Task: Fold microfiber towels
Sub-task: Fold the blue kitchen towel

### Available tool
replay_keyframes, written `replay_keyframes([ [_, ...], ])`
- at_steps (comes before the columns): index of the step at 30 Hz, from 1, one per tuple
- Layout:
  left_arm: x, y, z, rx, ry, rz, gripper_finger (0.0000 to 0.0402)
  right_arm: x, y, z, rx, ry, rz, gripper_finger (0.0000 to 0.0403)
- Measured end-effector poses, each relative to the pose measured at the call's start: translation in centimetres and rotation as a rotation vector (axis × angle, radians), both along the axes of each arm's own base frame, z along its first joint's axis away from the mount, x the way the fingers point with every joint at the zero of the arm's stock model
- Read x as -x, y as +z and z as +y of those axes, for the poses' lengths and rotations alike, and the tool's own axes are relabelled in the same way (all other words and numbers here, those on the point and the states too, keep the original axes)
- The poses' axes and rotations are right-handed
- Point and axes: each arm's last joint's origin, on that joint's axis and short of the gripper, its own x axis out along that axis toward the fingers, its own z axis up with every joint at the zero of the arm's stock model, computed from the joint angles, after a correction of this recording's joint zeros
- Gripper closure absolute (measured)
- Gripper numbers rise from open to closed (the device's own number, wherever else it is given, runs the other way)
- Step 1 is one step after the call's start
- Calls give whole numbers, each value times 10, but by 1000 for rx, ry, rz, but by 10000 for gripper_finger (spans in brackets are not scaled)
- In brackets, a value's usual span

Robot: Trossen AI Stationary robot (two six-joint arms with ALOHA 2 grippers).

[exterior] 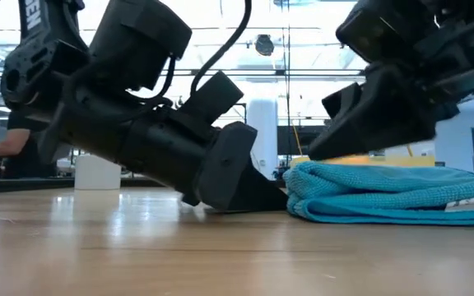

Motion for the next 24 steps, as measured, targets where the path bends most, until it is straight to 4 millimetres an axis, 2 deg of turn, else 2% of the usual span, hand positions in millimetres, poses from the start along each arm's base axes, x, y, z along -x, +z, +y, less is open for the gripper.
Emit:
replay_keyframes([
  [5, -4, 2, 5, 34, 1, -24, 253, -1, -10, -1, -11, 18, 33, 403],
  [10, -12, 6, 7, 6, -91, -21, 239, -1, -14, 1, -13, 80, 58, 403],
  [14, -21, 13, 5, -38, -164, -36, 250, 1, -14, 4, -56, 188, 85, 403],
  [18, -26, 17, 3, -67, -255, -40, 271, 2, -14, 6, -72, 221, 95, 403],
  [24, -26, 18, 2, -95, -278, -38, 326, 3, -15, 7, -67, 235, 105, 403],
])
